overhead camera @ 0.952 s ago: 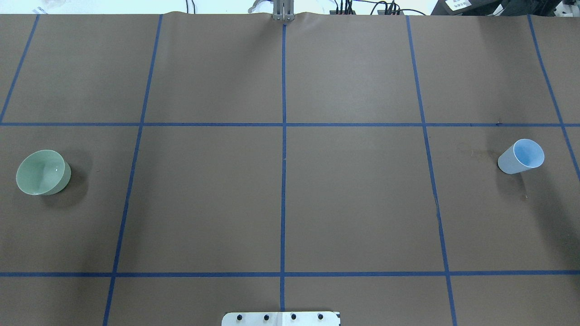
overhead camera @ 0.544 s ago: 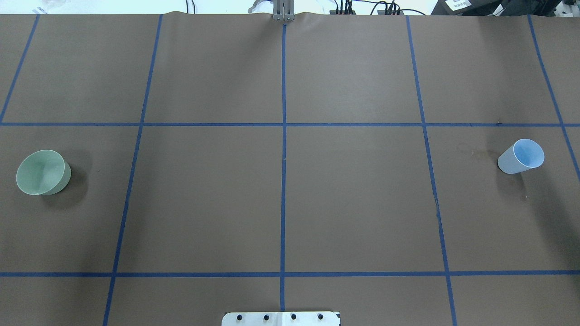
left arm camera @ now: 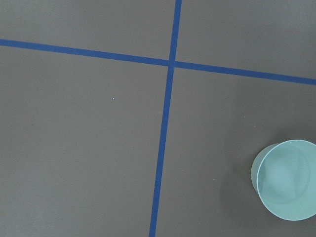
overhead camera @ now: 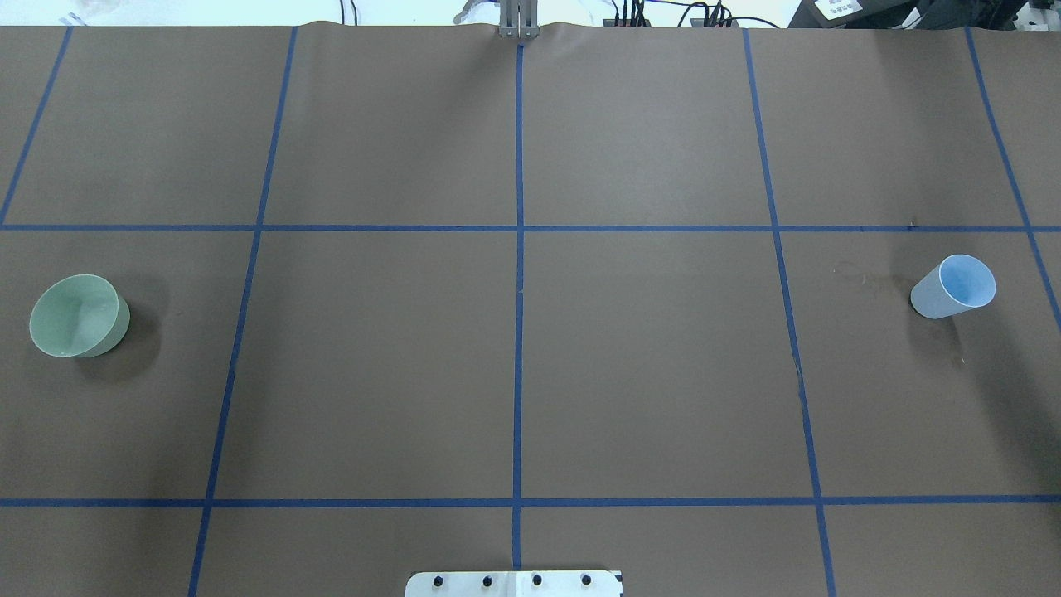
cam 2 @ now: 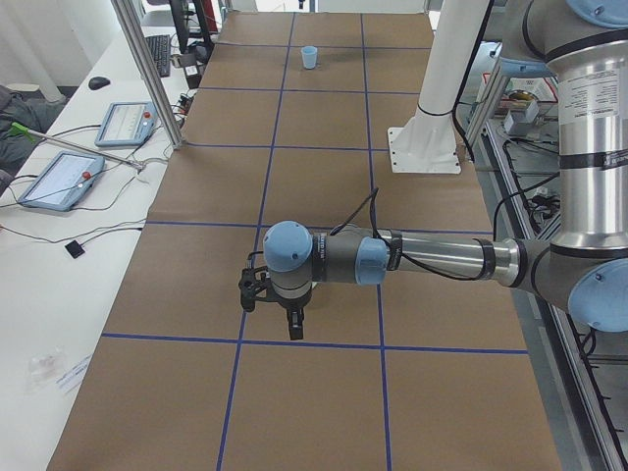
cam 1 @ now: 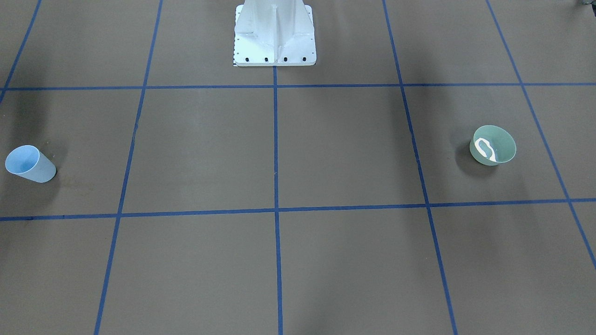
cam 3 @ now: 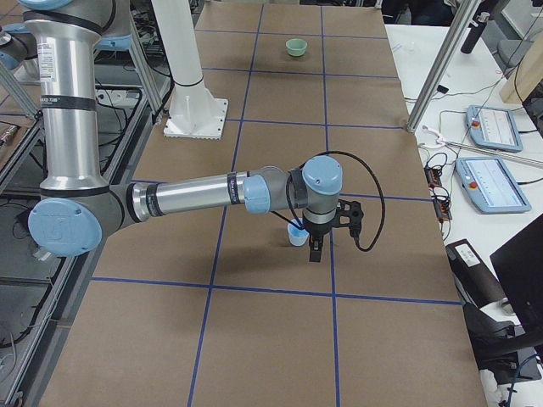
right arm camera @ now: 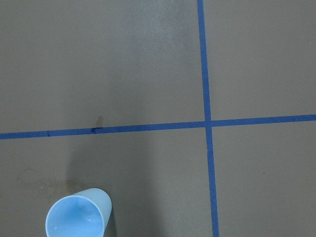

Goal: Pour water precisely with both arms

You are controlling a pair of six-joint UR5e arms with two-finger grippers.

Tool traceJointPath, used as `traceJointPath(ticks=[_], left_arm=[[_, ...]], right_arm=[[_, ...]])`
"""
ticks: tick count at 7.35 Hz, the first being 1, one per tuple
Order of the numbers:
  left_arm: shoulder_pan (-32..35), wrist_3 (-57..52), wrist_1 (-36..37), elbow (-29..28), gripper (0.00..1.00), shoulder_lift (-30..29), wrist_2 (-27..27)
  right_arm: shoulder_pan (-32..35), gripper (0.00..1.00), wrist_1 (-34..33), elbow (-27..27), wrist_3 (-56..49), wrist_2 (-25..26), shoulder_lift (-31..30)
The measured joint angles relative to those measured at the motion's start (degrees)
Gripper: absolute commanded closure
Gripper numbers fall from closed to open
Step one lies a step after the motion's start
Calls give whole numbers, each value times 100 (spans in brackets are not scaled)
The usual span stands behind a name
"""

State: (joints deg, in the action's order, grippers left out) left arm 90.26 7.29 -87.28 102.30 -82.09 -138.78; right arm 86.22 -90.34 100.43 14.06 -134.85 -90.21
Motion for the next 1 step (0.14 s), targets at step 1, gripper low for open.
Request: traceJointPath(ticks=[1], left_arm=[[0, 0, 0, -7, 0, 0, 0]], right_arm=[[0, 1, 6, -24, 0, 1, -63]])
